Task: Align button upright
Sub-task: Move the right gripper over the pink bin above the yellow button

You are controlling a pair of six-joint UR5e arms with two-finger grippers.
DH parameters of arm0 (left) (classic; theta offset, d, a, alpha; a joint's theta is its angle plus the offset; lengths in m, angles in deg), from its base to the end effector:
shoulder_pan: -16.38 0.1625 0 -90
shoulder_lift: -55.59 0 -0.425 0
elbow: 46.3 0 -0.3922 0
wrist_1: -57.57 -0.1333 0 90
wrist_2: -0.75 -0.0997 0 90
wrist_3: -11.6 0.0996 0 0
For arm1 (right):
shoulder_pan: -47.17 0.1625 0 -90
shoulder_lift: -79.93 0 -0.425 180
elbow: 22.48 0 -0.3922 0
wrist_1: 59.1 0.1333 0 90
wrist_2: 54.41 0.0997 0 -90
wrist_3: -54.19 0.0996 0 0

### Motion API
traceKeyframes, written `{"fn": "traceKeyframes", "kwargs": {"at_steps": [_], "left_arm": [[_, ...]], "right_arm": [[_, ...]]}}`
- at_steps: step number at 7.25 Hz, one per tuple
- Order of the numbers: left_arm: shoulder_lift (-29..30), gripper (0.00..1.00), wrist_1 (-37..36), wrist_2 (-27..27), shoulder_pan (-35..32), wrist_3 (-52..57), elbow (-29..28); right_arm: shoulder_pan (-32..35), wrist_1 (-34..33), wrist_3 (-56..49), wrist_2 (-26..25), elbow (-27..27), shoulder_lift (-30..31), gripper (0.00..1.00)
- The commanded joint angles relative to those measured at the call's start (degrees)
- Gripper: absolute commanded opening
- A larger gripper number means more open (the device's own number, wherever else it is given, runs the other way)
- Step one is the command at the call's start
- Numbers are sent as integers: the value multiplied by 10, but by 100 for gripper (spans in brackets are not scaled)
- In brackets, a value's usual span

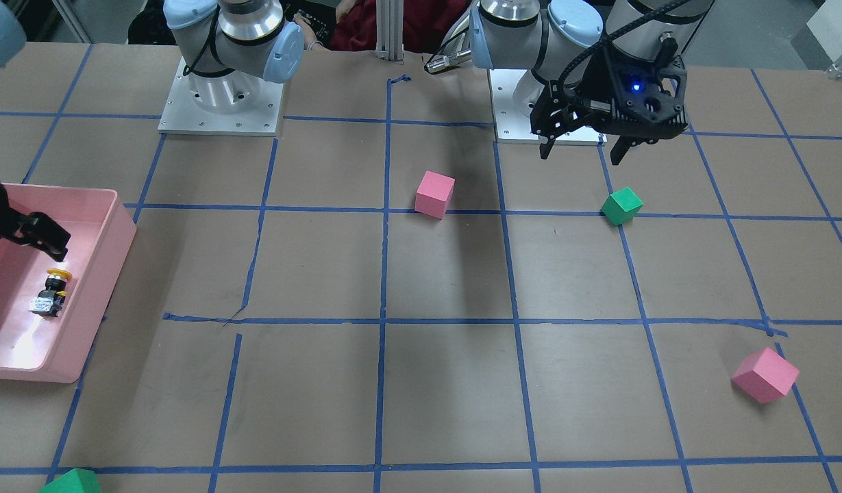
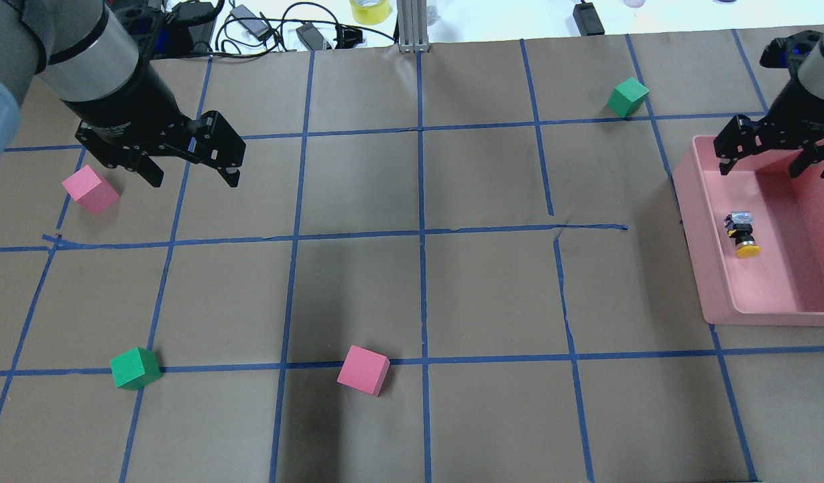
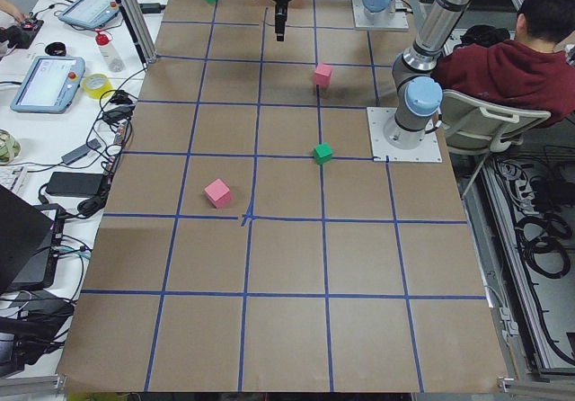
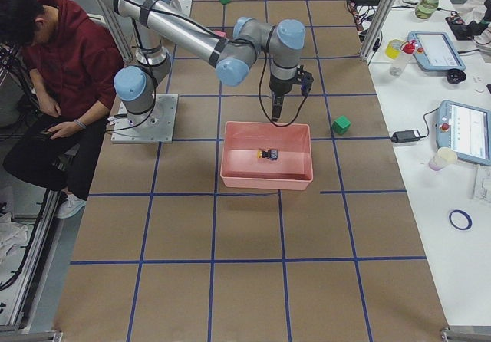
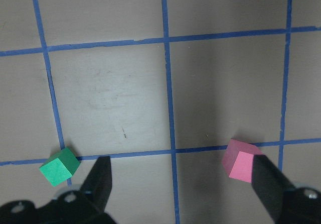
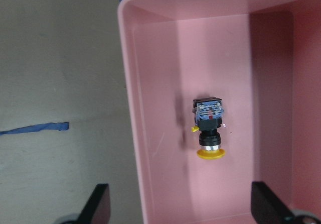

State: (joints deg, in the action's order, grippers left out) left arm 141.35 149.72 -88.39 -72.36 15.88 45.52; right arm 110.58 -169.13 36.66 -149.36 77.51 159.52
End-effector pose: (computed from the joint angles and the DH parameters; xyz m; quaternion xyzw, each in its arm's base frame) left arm -0.1246 -0.4634 0.5038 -0.0264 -0.9996 0.0027 0.0074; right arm -0.1317 -0.5418 0.3439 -0.0788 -0.9960 -0.0192 0.0388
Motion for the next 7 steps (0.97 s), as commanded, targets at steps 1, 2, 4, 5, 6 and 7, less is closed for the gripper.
{"fn": "traceKeyframes", "kwargs": {"at_steps": [1, 2, 4, 5, 6, 7], "left_arm": [[-3, 100, 2, -4, 0, 0, -2], [-3, 100, 3, -3, -1, -2, -2], [-2, 100, 2, -3, -2, -2, 0], [-1, 100, 2, -6, -6, -2, 0], [-1, 100, 2, -5, -6, -2, -1], [-2, 100, 2, -6, -6, -1, 1]], "right_arm": [[-50, -32, -47, 22, 6, -43, 100], [-62, -33, -51, 26, 6, -61, 100], [-63, -53, -49, 25, 6, -96, 100], [-63, -62, -45, 22, 5, -125, 100], [-63, -63, -45, 18, 5, -134, 100], [-63, -63, -44, 15, 6, -137, 100]]}}
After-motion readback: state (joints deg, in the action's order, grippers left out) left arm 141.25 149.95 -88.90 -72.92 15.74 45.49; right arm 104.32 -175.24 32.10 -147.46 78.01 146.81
